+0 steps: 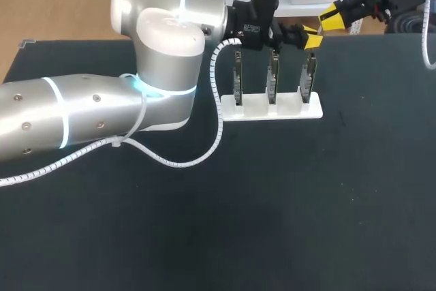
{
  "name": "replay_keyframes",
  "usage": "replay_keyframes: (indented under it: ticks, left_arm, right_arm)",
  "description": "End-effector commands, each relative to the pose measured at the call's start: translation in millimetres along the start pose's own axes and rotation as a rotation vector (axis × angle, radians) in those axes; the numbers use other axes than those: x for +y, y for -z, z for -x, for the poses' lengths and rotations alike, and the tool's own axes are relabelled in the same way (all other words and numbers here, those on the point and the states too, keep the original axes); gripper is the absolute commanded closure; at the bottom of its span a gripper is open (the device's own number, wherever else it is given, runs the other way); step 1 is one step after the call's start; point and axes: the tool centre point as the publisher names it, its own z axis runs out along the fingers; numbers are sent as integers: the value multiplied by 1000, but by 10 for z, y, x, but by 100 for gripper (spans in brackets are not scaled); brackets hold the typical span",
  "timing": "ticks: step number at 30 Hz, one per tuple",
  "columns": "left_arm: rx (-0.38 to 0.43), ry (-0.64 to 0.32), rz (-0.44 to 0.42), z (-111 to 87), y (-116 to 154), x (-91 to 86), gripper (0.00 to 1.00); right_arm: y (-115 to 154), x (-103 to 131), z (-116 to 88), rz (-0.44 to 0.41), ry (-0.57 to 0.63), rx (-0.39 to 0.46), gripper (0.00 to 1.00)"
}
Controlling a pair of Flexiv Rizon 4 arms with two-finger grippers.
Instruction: Pick up the optical module with the left hand, and insert it into the network port with the right hand.
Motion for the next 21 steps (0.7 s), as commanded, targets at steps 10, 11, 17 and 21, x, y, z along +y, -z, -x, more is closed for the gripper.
replay_keyframes:
  ticks: [10,11,17,21]
  left_arm:
    - [-1,-1,1,-5,5,-16,0]
    - [-1,-1,1,-5,5,-16,0]
    - [-1,-1,1,-5,5,-16,0]
    - [-1,-1,1,-5,5,-16,0]
  right_arm:
    - [-2,-3,17,-9,15,6,100]
    - [-2,-4,17,-10,17,8,100]
    - [6,-17,12,-19,26,16,100]
    - [27,-34,16,-17,30,26,100]
